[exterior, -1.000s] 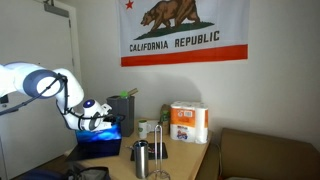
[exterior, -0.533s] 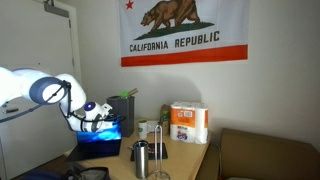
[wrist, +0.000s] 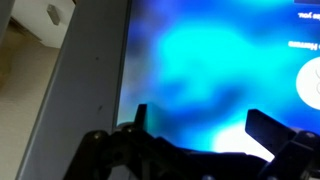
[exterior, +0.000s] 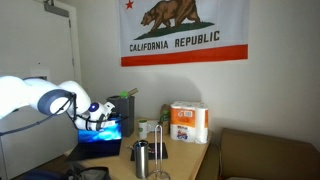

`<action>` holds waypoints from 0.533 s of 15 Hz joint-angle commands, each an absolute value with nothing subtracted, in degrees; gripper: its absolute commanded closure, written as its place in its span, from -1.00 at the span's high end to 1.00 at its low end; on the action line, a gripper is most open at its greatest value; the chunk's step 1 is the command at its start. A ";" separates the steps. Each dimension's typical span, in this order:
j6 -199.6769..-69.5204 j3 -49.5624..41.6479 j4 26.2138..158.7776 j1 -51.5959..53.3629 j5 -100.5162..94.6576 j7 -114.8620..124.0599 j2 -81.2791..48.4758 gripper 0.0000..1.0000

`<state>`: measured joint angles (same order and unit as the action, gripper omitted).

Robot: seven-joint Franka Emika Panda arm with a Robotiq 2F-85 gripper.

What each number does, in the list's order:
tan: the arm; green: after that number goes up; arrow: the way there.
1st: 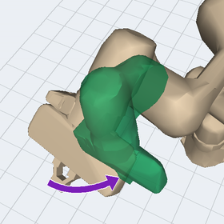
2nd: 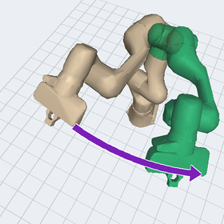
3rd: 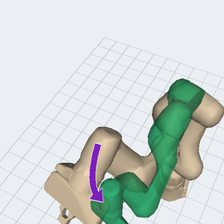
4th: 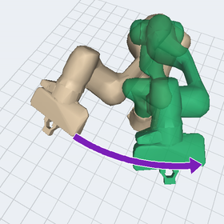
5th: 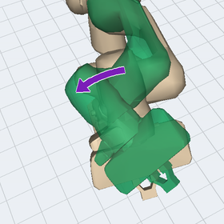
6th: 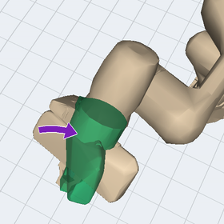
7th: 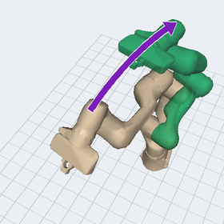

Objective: Open the laptop

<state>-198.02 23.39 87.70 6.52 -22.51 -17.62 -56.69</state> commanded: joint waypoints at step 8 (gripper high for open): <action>-172.11 24.49 97.80 1.33 -20.05 -14.71 -42.59 1.00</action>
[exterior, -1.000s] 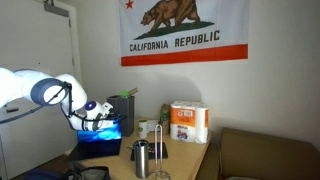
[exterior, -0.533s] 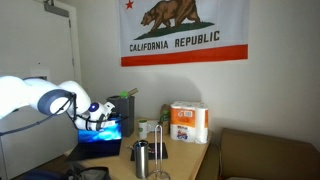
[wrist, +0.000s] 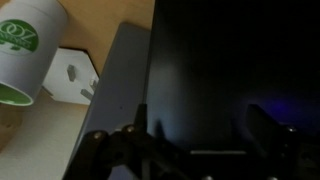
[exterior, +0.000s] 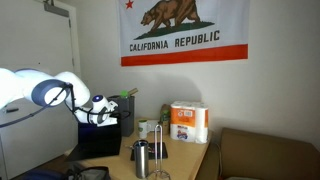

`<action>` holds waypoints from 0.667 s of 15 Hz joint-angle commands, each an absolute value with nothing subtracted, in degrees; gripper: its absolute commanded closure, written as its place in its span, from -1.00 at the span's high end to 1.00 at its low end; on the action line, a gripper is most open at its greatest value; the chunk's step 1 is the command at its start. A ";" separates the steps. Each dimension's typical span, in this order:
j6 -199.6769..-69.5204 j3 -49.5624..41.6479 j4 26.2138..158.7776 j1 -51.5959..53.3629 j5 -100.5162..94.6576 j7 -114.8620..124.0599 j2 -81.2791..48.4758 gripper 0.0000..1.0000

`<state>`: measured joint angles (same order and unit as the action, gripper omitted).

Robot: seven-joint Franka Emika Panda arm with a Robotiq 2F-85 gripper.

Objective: Open the laptop

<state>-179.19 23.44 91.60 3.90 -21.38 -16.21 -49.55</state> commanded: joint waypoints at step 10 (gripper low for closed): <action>-155.11 28.14 110.81 -5.67 1.64 -22.90 -28.70 1.00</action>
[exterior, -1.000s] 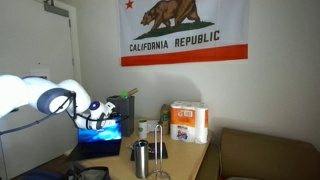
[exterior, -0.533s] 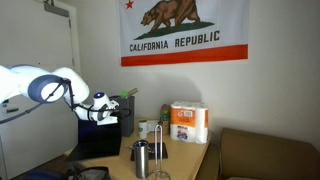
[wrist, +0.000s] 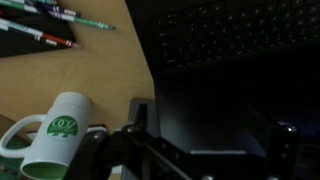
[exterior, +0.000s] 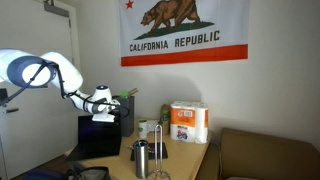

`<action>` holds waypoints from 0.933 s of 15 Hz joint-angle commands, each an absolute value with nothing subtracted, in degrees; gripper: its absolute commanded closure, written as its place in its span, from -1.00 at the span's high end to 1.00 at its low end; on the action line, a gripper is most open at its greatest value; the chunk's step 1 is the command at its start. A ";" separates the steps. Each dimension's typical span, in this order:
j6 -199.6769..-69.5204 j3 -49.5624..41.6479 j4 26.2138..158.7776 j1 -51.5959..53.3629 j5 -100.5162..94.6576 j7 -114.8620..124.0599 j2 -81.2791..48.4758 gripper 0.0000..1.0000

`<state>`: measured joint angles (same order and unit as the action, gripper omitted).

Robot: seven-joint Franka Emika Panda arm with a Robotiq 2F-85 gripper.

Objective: Open the laptop

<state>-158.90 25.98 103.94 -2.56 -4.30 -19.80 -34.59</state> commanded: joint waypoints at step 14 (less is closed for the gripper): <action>-147.22 22.12 128.91 -1.40 13.36 -25.27 -12.16 1.00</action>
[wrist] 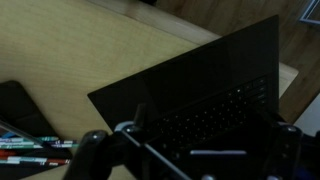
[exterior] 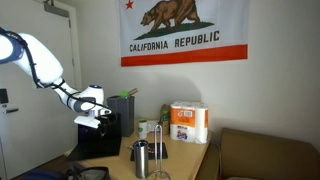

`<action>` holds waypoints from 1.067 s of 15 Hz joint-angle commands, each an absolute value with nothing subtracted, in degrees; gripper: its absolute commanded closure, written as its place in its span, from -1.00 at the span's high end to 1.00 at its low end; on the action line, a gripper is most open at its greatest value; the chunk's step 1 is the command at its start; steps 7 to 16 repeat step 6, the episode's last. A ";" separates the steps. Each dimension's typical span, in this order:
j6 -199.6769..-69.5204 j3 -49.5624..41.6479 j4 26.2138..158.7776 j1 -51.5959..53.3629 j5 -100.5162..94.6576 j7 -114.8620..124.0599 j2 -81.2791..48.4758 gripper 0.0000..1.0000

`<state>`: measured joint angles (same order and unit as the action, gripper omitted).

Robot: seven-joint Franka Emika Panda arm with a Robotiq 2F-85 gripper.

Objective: Open the laptop

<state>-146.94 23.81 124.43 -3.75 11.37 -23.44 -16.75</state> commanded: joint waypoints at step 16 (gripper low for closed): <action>-146.76 20.36 127.01 0.67 12.53 -24.00 -14.07 1.00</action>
